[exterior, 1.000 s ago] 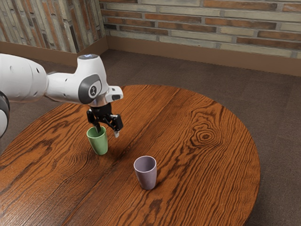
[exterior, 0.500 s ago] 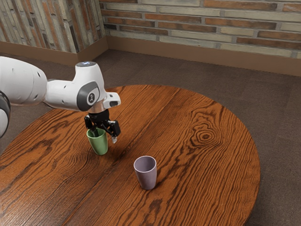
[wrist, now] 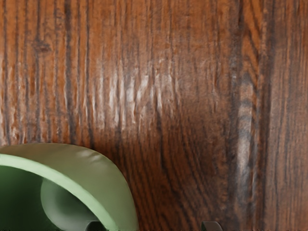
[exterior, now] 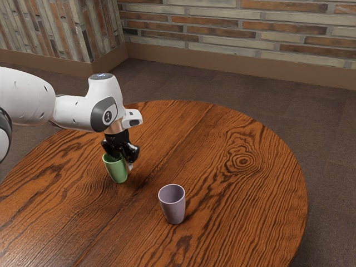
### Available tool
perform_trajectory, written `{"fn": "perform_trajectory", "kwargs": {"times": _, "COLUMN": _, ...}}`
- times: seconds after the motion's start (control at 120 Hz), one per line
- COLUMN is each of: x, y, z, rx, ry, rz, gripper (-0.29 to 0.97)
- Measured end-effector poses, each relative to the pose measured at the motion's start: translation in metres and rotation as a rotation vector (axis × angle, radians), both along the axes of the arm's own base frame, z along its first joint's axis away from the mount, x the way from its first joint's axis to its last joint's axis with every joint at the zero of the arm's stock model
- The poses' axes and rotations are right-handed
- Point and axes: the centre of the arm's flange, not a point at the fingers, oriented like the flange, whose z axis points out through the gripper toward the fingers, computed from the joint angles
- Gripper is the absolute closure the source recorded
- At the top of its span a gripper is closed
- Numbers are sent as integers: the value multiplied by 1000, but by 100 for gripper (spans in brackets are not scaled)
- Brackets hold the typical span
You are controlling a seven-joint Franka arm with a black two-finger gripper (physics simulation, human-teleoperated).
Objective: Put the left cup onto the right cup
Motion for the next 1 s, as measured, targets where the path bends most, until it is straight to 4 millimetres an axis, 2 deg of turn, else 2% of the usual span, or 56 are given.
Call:
{"fn": "perform_trajectory", "kwargs": {"times": 0.292, "x": -4, "y": -2, "z": 0, "rx": -3, "ry": 8, "rz": 14, "gripper": 74}}
{"fn": "perform_trajectory", "kwargs": {"times": 0.517, "x": -4, "y": -5, "z": 3, "rx": -3, "ry": 11, "rz": 23, "gripper": 79}}
{"fn": "perform_trajectory", "kwargs": {"times": 1.0, "x": -4, "y": -12, "z": 12, "rx": -2, "ry": 2, "rz": 28, "gripper": 79}}
